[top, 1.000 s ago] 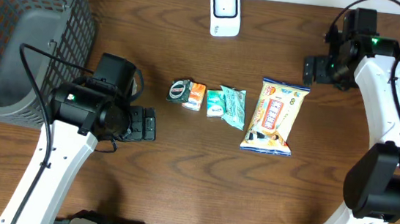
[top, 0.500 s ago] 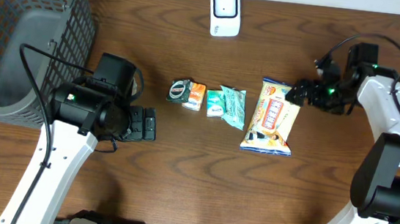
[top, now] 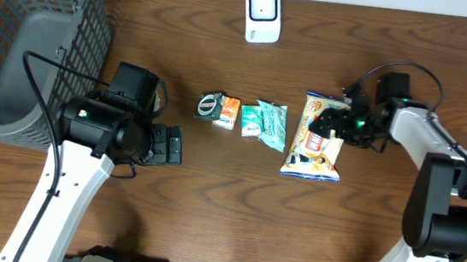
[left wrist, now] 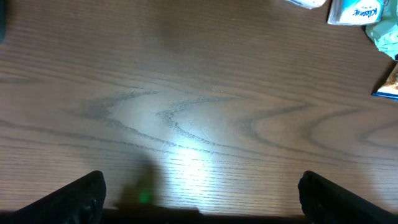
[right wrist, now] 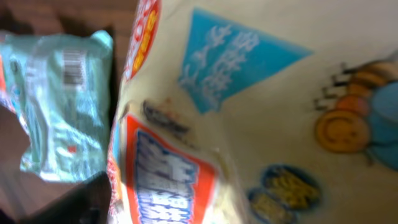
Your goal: Scan the item barcode
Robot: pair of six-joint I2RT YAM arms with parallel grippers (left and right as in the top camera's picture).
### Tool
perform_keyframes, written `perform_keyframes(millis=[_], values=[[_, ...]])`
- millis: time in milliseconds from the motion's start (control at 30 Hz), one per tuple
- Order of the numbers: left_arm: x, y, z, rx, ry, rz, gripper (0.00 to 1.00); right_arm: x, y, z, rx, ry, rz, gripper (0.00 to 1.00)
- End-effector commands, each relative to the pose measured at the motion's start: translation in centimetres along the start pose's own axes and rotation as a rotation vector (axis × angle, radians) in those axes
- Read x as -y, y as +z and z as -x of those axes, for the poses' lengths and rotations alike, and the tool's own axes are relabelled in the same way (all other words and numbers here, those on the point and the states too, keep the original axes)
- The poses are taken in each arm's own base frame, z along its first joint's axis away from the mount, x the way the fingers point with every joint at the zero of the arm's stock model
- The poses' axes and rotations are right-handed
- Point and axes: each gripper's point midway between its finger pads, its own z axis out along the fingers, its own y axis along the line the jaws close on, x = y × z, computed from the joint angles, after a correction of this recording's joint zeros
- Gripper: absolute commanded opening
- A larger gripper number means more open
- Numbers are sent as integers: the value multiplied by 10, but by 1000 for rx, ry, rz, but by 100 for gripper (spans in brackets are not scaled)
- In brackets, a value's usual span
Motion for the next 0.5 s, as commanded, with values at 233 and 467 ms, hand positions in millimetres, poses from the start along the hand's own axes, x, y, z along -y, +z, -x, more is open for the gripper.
perform_keyframes(millis=[233, 467], values=[[0, 2, -2, -13, -13, -4, 98, -18, 25, -10, -27, -4, -49, 1], [0, 2, -2, -12, -13, -4, 98, -32, -21, 25, 40, -34, -77, 1]])
